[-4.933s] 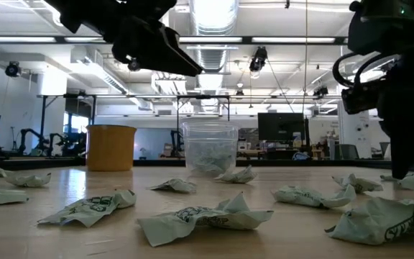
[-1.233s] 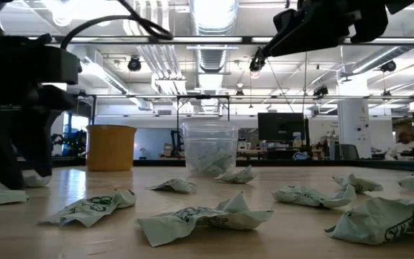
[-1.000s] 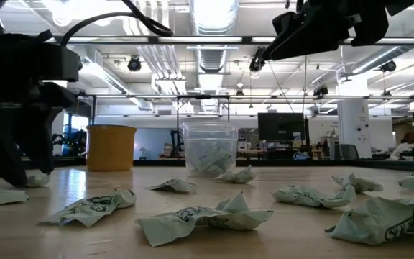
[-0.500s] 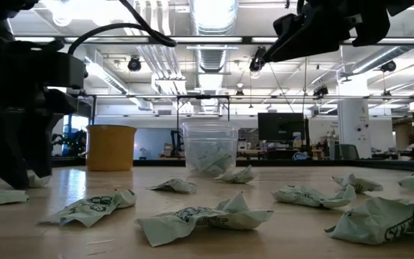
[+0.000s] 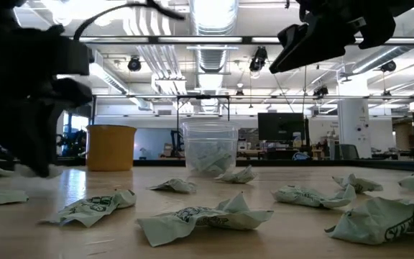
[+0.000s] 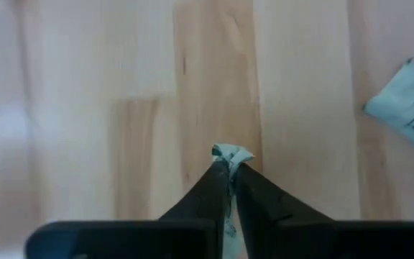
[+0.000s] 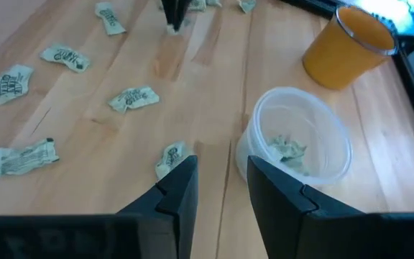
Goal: Pick and place Stevia / Truvia into bins
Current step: Put the stevia packet into the transparent container
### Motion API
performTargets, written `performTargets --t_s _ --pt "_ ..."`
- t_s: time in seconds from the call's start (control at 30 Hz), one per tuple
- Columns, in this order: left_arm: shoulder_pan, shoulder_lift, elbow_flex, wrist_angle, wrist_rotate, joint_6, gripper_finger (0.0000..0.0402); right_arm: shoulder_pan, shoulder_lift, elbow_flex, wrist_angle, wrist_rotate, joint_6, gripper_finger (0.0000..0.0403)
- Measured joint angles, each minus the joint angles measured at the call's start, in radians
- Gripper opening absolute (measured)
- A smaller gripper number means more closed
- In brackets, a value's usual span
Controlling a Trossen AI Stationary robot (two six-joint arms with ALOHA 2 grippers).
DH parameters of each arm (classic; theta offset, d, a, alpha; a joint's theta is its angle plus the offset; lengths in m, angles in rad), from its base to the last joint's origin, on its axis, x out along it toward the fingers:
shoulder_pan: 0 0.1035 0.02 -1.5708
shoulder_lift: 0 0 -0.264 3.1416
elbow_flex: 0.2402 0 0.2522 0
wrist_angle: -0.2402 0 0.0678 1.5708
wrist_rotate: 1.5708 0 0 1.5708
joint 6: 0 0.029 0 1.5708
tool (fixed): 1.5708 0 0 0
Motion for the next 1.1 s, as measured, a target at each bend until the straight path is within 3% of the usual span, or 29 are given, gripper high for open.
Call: performTargets --t_s 0.2,0.37,0.43,0.57,0.73,0.93,1.1 --pt "0.005 -0.013 0.042 -0.003 -0.197 0.142 0.0008 0.000 0.000 0.000 -0.090 0.001 0.134 0.0103" --pt "0.039 -0.041 0.069 0.008 -0.443 0.274 0.0008 0.001 0.000 0.000 -0.253 0.001 0.343 0.0097" --pt "0.069 -0.056 0.069 0.033 -0.488 0.339 0.0008 0.005 0.000 0.000 -0.323 0.000 0.436 0.0095" --pt "0.167 -0.078 0.063 0.186 -0.395 0.521 0.0008 0.028 0.000 -0.004 -0.408 0.001 0.584 0.0090" --pt "0.318 -0.079 0.061 0.356 -0.210 0.715 0.0008 0.069 0.000 -0.011 -0.415 0.000 0.621 0.0084" --pt "0.446 -0.080 0.061 0.524 -0.108 0.866 0.0008 0.097 0.000 -0.011 -0.408 0.001 0.642 0.0076" --pt "0.531 -0.064 0.068 0.595 0.089 0.896 0.0008 0.102 0.000 -0.011 -0.406 0.001 0.665 0.0071"
